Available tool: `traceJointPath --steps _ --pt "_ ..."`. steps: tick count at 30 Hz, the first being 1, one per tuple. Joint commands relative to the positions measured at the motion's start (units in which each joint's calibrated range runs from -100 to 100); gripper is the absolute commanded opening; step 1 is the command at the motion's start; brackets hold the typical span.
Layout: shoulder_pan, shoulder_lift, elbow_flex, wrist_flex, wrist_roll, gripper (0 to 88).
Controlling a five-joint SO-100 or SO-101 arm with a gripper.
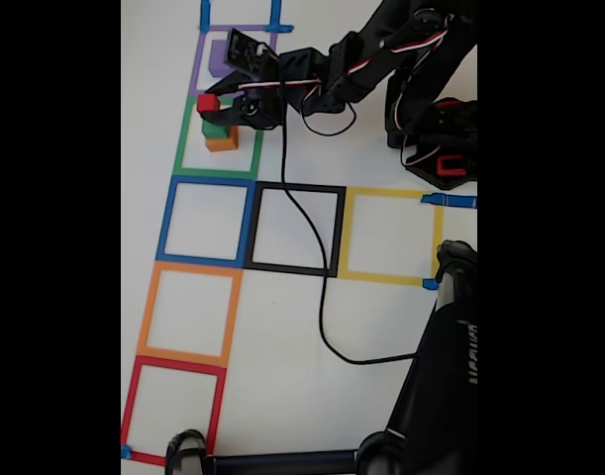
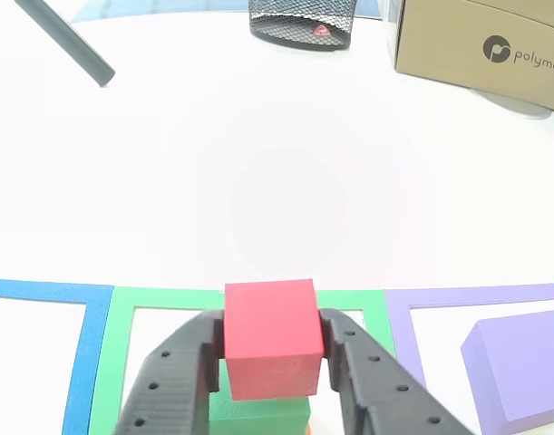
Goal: Tower of hanoi
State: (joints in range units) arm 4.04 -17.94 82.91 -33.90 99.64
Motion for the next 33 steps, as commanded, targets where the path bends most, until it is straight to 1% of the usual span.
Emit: traceJointPath --steps 1,12,15,22,27,30,33 --pt "0.18 3.12 -2.0 -4.97 0.36 0.0" --pt "-1.07 6.43 -2.37 -7.32 0.36 0.1" --pt "-0.87 7.4 -2.64 -8.13 0.36 3.9" --pt "-0.39 8.7 -3.64 -8.69 0.36 8.1" --pt "0.37 9.26 -3.82 -8.77 0.36 15.2" --pt "0.56 9.34 -3.64 -8.77 0.36 17.4" --pt "0.66 8.53 -3.37 -8.77 0.36 17.4"
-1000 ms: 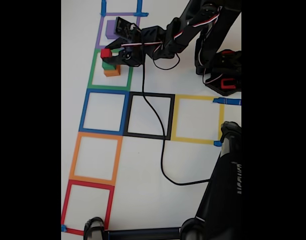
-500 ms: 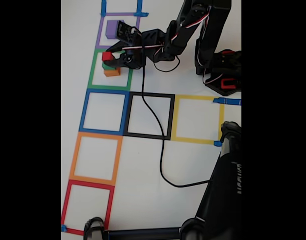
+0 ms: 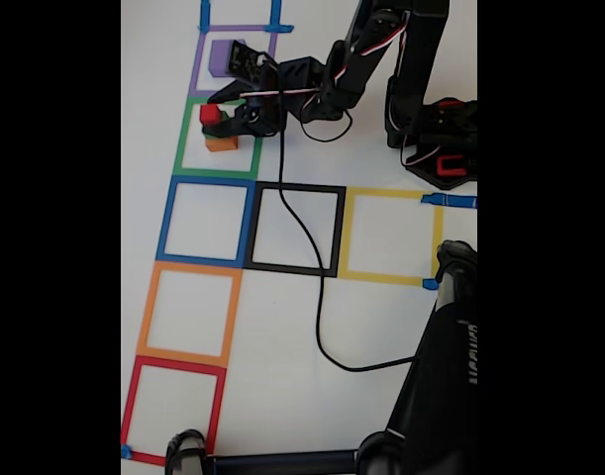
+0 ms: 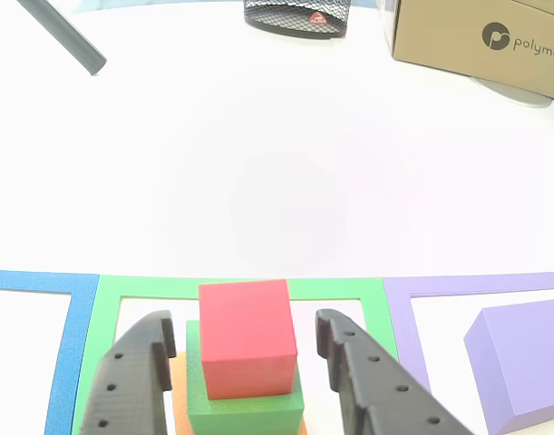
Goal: Tower of hanoi
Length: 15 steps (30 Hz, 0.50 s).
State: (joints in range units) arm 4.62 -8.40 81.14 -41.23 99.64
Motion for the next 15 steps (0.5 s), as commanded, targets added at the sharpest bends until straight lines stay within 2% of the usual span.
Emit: traceJointPath --steps 1,6,10,15 --pt "0.08 -1.57 -1.51 -1.44 0.36 17.4" --pt "-0.4 -7.95 -0.23 -0.31 0.36 17.3" --pt "-1.27 -16.35 0.4 5.69 0.36 14.5" --pt "-2.03 -28.54 -1.6 19.61 0.36 0.6"
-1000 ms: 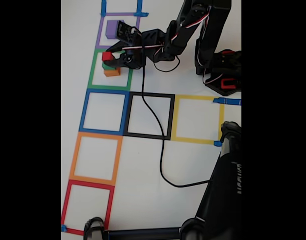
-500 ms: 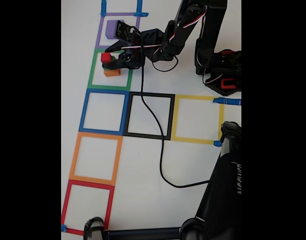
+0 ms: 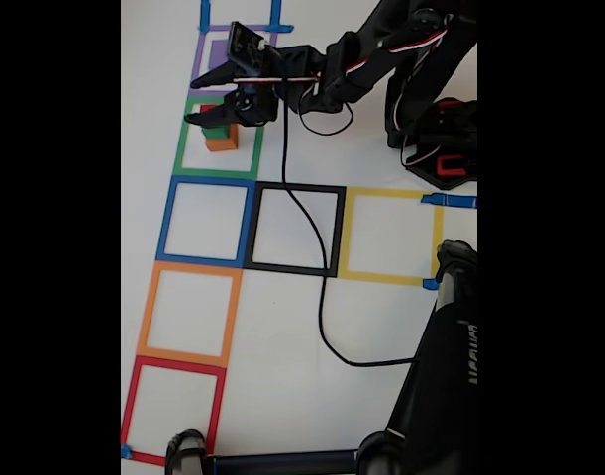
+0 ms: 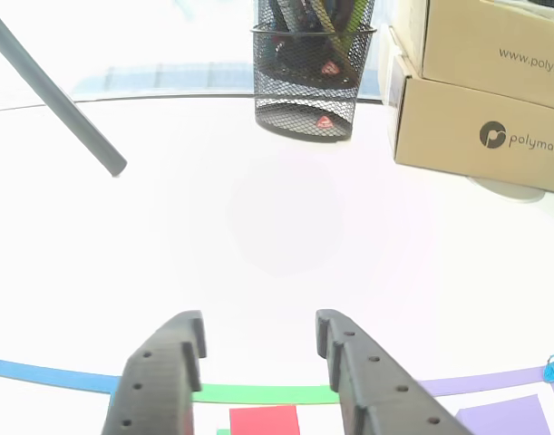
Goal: Tower of hanoi
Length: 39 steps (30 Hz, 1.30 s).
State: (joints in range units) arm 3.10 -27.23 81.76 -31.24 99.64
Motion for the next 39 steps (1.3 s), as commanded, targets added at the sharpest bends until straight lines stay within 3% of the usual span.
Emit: traceJointPath --steps 1,10,17,24,32,36,39 --pt "-0.22 -12.3 -2.85 13.75 0.36 0.1" --pt "9.55 -30.38 -14.4 56.34 0.36 0.0" --pt "21.64 -32.08 -40.22 91.64 0.36 0.0" --pt "28.63 -26.99 -69.03 116.26 0.36 0.0" --pt "32.18 -20.13 -92.22 130.02 0.36 0.0" --pt "33.52 -20.94 -85.94 127.51 0.36 0.0" --pt "34.67 -25.14 -72.76 118.2 0.36 3.5"
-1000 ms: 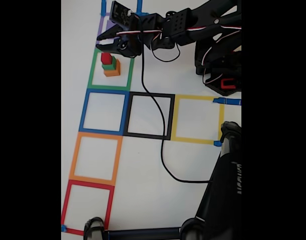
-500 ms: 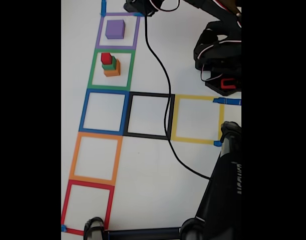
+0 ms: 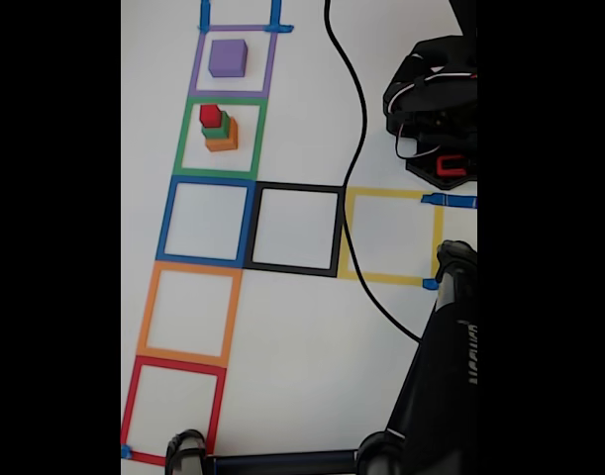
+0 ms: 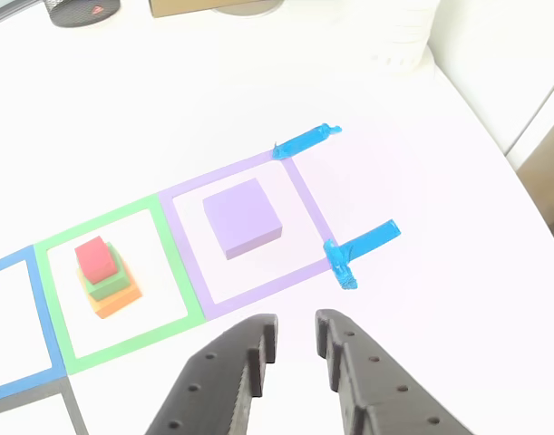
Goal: Tower of hanoi
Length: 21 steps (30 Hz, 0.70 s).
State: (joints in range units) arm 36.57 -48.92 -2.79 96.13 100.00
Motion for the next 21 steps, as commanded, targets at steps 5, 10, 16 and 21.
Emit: traceJointPath --steps 5,10,16,21 --pt "1.78 -9.9 38.7 -33.05 0.0 17.5" --pt "1.3 -7.96 56.06 -54.35 0.0 31.6" --pt "1.59 1.24 72.79 -86.17 0.0 30.0" --pt "2.16 11.98 76.61 -103.66 0.0 30.1"
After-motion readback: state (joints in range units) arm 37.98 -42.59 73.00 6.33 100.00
